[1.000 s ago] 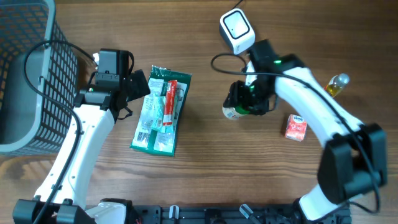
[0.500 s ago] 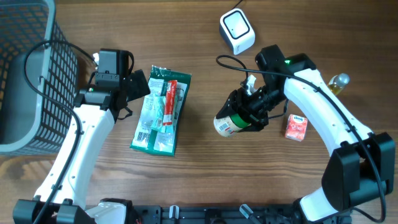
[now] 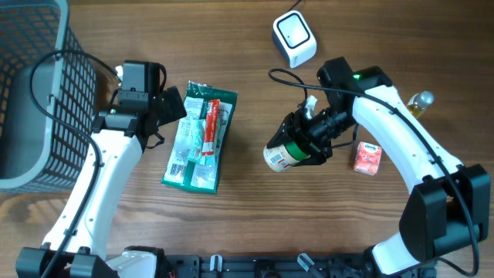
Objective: Scan the item barcode
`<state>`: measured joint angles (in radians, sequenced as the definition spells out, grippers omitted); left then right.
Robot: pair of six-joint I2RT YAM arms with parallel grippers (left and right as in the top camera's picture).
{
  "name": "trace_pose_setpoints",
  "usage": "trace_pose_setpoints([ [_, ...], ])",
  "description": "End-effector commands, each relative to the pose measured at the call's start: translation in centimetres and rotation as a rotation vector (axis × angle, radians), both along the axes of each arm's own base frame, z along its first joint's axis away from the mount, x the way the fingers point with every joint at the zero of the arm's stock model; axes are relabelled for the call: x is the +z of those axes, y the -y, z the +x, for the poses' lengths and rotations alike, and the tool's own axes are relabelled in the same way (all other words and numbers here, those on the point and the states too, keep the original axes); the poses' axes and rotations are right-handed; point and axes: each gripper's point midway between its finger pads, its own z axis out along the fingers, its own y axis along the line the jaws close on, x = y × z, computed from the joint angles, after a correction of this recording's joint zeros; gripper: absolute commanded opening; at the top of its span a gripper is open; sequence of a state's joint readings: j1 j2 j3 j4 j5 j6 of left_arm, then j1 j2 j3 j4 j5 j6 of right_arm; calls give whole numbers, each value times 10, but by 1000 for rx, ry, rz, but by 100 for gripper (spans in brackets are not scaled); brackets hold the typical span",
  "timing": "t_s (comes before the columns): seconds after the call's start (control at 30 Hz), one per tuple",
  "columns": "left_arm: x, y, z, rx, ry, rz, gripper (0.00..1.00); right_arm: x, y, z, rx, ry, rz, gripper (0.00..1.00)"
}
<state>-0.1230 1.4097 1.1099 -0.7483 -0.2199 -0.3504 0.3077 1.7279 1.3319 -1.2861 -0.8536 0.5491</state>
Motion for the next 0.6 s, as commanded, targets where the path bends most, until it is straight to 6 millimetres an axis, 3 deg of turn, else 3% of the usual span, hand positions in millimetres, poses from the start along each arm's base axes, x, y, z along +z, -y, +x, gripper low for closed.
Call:
trace_pose_setpoints([
  [0.0, 2, -3, 2, 8, 7, 11, 100, 11, -6, 0, -5, 5, 49, 7],
  [0.57, 2, -3, 2, 8, 7, 11, 100, 11, -7, 3, -5, 22, 53, 7],
])
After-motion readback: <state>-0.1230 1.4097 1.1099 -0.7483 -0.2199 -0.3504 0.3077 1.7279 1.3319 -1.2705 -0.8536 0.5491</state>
